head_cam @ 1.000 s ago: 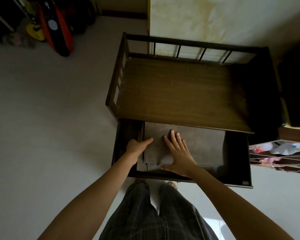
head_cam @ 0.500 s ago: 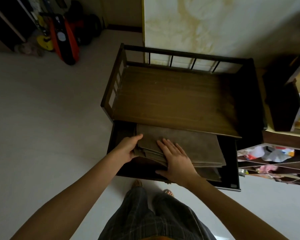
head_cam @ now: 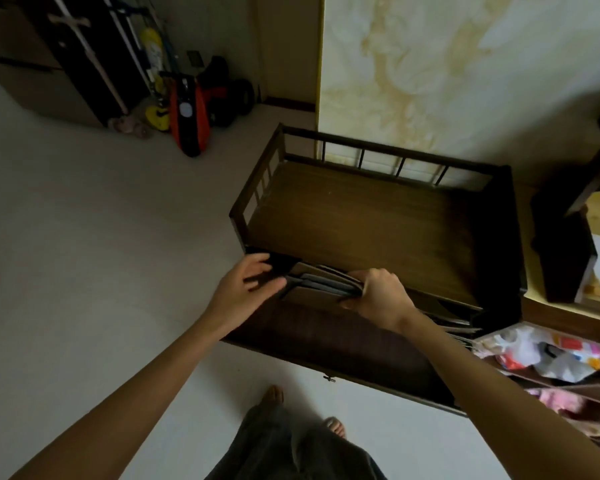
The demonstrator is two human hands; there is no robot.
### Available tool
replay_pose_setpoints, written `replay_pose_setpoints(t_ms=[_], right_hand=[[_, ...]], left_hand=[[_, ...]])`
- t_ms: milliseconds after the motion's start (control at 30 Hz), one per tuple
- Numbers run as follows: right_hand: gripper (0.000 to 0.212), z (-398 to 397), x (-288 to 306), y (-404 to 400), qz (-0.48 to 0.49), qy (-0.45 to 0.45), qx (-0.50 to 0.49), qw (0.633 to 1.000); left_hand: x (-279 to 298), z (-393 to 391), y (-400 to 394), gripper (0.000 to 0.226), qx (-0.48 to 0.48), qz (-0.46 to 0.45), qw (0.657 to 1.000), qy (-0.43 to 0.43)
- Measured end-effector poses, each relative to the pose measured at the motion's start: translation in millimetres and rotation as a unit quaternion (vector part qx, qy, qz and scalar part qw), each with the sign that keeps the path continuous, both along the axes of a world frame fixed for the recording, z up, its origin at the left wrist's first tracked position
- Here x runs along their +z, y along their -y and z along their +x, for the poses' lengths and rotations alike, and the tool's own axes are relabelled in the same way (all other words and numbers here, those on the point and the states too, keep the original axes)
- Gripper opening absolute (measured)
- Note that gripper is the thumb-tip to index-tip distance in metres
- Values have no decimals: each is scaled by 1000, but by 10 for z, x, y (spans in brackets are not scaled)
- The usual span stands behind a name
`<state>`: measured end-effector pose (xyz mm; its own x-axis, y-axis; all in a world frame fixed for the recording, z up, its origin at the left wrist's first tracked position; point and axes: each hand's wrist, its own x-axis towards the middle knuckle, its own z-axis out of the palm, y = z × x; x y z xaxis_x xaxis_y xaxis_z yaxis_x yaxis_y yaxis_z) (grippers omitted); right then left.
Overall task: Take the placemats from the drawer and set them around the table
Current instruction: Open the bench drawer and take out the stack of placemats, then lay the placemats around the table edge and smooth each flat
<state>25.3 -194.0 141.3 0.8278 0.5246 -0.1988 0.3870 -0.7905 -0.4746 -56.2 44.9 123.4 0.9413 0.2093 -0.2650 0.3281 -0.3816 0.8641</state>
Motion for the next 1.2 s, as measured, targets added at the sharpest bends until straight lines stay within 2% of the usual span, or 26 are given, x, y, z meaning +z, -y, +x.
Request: replay_pose_setpoints(t_ms=[100, 167, 200, 267, 367, 433, 500, 567, 633, 800, 967, 1033, 1200], right_hand=[[24, 35, 235, 92, 24, -23, -12, 999], [19, 0, 433, 184, 71, -47, -26, 996], [21, -42, 538, 238, 108, -61, -31, 992], [18, -176, 723, 339, 181, -92, -50, 978], [19, -472, 946, 496, 255, -102, -120, 954], [27, -731, 1044, 589, 284, -90, -173, 939], [25, -1024, 1119, 669, 310, -71, -241, 917], [27, -1350, 1159, 738, 328, -35, -304, 894], [28, -1716, 1178, 825, 328, 4, -361, 873], [25, -2847, 1225, 1210, 336, 74, -509, 789], [26, -4111, 1229, 1611, 320, 140, -621, 702], [24, -4607, 1241, 1763, 315, 158, -652, 672], [18, -5936, 1131, 2187, 296, 216, -751, 550]], left_hand=[[78, -11, 29, 99, -140, 57, 988, 10], [150, 55, 103, 107, -173, 44, 984, 16], [213, 103, 154, 104, -173, 24, 984, 28], [356, 217, 217, 84, -155, 11, 985, 74], [681, 350, 294, 61, -187, 91, 967, 150], [853, 379, 392, 62, -231, 127, 946, 190], [937, 381, 540, 73, -270, 163, 923, 223], [1004, 345, 732, 80, -299, 204, 895, 260], [1075, 285, 966, 78, -342, 206, 867, 298], [1319, -206, 1868, 53, -519, 126, 774, 341], [1325, -1063, 2897, 63, -631, 67, 674, 377], [1315, -1450, 3303, 58, -662, 51, 643, 383], [1392, -2612, 4412, 57, -747, 6, 534, 395]])
